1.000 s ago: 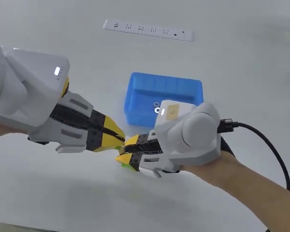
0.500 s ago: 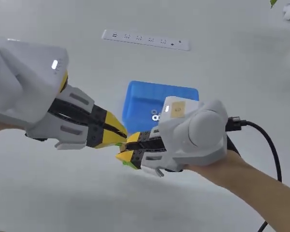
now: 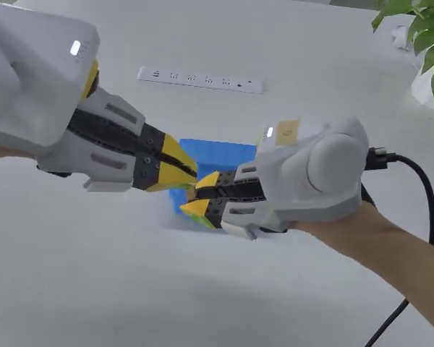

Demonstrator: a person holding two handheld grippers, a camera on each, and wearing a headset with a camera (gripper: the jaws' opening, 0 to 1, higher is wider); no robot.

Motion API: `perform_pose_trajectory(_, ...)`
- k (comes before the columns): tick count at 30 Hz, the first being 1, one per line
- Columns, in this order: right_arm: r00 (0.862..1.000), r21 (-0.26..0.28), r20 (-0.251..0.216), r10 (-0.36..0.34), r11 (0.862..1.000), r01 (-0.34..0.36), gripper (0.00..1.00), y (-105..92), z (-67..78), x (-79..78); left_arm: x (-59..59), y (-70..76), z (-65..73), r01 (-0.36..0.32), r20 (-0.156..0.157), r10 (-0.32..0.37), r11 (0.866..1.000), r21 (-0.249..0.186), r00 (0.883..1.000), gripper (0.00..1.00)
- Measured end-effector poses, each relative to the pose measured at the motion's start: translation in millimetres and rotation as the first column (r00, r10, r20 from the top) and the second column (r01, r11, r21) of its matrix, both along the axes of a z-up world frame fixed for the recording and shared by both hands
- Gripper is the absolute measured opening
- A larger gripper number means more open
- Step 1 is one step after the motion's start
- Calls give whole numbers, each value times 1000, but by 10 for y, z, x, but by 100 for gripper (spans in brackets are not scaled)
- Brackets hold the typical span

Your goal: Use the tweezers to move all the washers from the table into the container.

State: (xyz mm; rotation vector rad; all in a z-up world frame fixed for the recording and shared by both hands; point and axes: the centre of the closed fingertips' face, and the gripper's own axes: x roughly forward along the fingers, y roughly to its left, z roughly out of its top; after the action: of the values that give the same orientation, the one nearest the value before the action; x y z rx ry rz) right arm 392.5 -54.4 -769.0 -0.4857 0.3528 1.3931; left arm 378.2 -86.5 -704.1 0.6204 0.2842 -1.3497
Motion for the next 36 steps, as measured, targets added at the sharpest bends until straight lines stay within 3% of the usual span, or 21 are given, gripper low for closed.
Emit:
perform_pose_trajectory(10, 998, 6, 51, -45, 999, 45, 11, -100, 125, 297, 268, -59, 114, 1, 45, 0, 1000, -11, 999, 5)
perform_pose_trajectory(18, 996, -4, 55, -64, 998, 65, 11, -138, 55, 482, 456, -95, 40, -2, 48, 2, 1000, -9, 999, 5)
perform_pose_trajectory(20, 995, -20, 69, -66, 998, 67, 11, -147, 5, 528, 503, -80, -17, -7, 54, 6, 1000, 15, 999, 6)
perform_pose_trajectory(29, 995, -56, 71, -67, 996, 71, 11, -146, -199, 694, 712, -84, -235, -23, 17, 23, 999, 29, 1000, 5)
perform_pose_trajectory(36, 996, -73, 38, -83, 994, 86, 11, -163, -417, 844, 858, -138, -455, -30, -20, 31, 998, 53, 999, 6)
